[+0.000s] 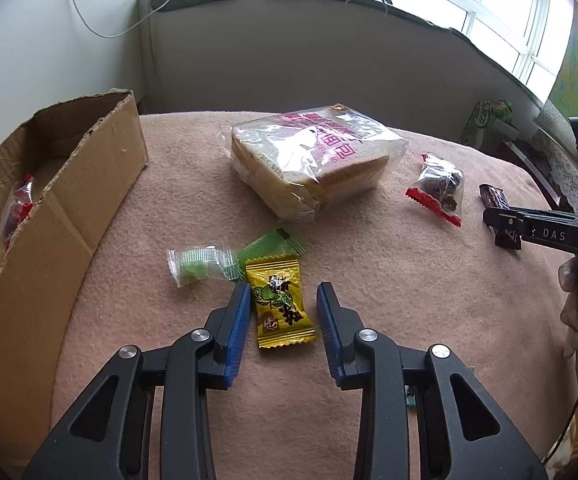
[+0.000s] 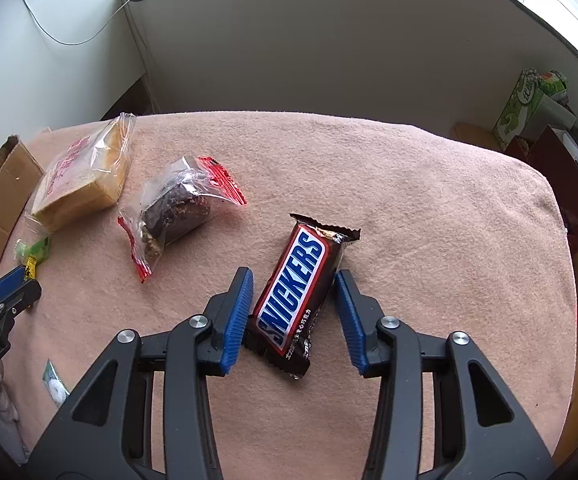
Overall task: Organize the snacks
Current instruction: 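Grasp the Snickers bar with the right gripper while the left gripper grasps the yellow candy, then carry the Snickers bar and yellow candy over the cardboard box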
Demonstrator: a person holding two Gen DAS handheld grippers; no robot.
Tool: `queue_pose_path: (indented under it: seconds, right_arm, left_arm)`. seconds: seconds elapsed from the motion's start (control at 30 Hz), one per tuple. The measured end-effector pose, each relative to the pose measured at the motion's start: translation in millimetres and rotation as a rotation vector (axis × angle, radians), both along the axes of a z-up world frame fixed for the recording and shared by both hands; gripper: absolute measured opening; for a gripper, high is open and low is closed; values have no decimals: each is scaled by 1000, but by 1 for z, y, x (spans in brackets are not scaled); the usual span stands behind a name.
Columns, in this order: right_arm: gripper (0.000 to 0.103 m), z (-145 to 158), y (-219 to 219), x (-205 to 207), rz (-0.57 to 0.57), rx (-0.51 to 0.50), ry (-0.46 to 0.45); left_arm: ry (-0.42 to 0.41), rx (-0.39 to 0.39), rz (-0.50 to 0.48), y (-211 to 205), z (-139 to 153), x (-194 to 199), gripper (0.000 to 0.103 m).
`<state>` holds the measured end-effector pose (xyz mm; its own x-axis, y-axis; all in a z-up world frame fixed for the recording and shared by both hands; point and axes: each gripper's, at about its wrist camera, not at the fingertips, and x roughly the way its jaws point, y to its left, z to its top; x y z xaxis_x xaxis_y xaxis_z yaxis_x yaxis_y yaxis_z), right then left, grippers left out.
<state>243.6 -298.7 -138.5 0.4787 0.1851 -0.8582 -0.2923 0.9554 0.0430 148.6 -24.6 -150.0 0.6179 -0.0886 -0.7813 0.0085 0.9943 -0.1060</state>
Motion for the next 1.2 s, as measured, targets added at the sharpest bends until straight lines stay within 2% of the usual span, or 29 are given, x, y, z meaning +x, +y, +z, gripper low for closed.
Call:
queue_pose_path:
  seconds: [0.03,0.13,0.47,0.73,1.2]
  right_arm:
    - [37,0,0,-1,3,-1,0]
    - [30,0,-1,-4,9,-1,0]
    - [30,2,-25,-14,-12,66,9]
    - [30,15,-28,-33,-19,99,-23]
    - [30,67,23,-65,93,152,-124]
  left_arm:
    - [-2,3,-1,0,0,0,22]
    - [-3,-9,-5,2,0,-2,22]
    - [-12,-56,-17,8,6,-12,22]
    - [-62,-83,-27,9,25,-29,22]
    - [-171,-70,13,35,65,-59,22]
